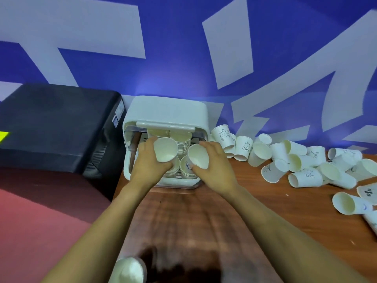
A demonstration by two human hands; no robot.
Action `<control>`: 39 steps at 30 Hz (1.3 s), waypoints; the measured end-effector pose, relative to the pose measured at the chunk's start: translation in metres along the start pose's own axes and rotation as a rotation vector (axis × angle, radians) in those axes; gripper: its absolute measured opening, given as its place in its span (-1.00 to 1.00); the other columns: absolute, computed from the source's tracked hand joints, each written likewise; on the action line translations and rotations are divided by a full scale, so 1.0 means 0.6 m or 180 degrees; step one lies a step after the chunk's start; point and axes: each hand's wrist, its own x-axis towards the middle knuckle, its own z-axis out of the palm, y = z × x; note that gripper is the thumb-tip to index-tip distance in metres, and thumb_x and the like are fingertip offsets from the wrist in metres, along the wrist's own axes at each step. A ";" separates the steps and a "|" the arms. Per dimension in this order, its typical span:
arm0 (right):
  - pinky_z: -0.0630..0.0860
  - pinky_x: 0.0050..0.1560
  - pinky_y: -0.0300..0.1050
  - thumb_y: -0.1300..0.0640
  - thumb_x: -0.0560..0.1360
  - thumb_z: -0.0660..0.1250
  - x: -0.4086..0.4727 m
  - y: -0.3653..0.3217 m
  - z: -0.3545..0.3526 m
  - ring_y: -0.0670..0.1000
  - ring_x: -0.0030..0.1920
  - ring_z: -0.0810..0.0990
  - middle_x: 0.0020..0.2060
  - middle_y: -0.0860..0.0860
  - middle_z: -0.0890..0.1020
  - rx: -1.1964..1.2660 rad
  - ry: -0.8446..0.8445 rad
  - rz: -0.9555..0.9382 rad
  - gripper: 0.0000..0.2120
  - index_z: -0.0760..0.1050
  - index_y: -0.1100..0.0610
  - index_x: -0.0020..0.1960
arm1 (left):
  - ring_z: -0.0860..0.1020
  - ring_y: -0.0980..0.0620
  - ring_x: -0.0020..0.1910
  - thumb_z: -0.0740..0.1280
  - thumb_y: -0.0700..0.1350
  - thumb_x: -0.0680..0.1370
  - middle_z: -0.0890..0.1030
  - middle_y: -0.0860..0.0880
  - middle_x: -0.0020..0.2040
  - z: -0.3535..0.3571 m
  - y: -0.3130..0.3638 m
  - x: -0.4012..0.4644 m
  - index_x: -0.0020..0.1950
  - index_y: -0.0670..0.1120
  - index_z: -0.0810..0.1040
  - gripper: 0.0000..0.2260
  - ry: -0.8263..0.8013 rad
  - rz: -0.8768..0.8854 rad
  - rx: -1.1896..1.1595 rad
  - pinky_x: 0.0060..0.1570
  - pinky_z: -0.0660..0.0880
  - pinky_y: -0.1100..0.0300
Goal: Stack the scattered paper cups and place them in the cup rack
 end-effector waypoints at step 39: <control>0.24 0.39 -0.17 -0.01 0.46 0.41 -0.168 0.134 -0.084 -0.01 0.40 0.30 0.39 0.02 0.32 -0.0072 -0.0893 0.0643 -0.35 0.23 0.05 0.47 | 0.22 -0.08 0.41 0.51 -0.06 0.36 0.17 -0.04 0.43 0.092 0.077 -0.121 0.49 0.08 0.18 -0.21 -0.0651 0.0365 0.0347 0.37 0.24 0.07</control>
